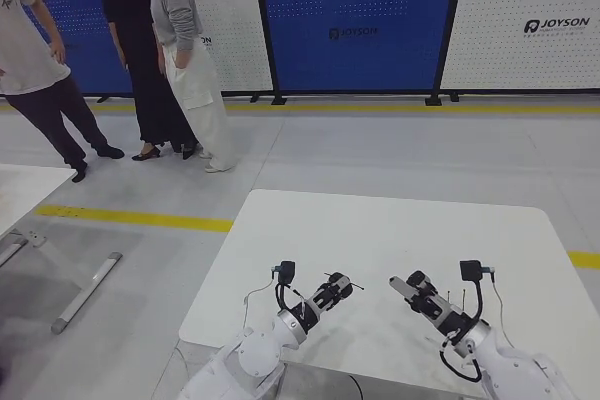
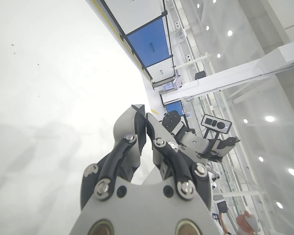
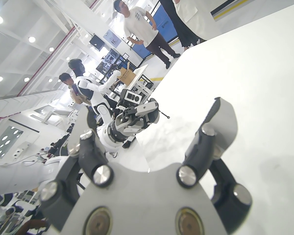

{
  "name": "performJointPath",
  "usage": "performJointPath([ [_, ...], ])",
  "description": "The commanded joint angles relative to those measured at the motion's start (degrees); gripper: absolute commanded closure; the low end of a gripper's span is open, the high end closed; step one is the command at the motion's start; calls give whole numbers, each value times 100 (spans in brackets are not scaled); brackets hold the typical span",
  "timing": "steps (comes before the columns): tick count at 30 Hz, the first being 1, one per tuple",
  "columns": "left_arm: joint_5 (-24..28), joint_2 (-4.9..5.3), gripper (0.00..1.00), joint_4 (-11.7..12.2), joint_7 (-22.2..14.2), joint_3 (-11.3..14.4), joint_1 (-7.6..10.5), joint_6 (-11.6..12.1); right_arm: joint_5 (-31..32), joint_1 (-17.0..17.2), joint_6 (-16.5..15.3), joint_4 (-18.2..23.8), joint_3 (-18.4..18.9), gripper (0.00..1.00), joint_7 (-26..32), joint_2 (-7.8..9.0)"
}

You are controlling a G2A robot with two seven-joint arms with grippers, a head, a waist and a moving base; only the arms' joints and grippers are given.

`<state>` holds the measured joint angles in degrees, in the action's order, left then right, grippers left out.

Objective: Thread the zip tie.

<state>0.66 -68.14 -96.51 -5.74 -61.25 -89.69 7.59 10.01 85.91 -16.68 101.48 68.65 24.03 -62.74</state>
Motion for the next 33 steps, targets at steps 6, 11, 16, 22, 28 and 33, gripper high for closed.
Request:
performJointPath([
  [6, 0, 0, 100, 0, 0, 0, 0, 0, -771, 418, 677, 493, 1021, 0, 828, 155],
  [11, 0, 0, 100, 0, 0, 0, 0, 0, -581, 704, 1164, 797, 1596, 0, 1083, 242],
  [16, 0, 0, 100, 0, 0, 0, 0, 0, -581, 704, 1164, 797, 1596, 0, 1083, 242],
  [22, 549, -12, 100, 31, -251, -39, 46, 77, -581, 704, 1164, 797, 1596, 0, 1083, 242],
  [28, 1539, 45, 100, -324, -642, -557, -158, 692, -581, 704, 1164, 797, 1596, 0, 1083, 242],
  [33, 1821, 128, 100, -1069, -921, -995, -638, 1135, -581, 704, 1164, 797, 1596, 0, 1083, 242],
])
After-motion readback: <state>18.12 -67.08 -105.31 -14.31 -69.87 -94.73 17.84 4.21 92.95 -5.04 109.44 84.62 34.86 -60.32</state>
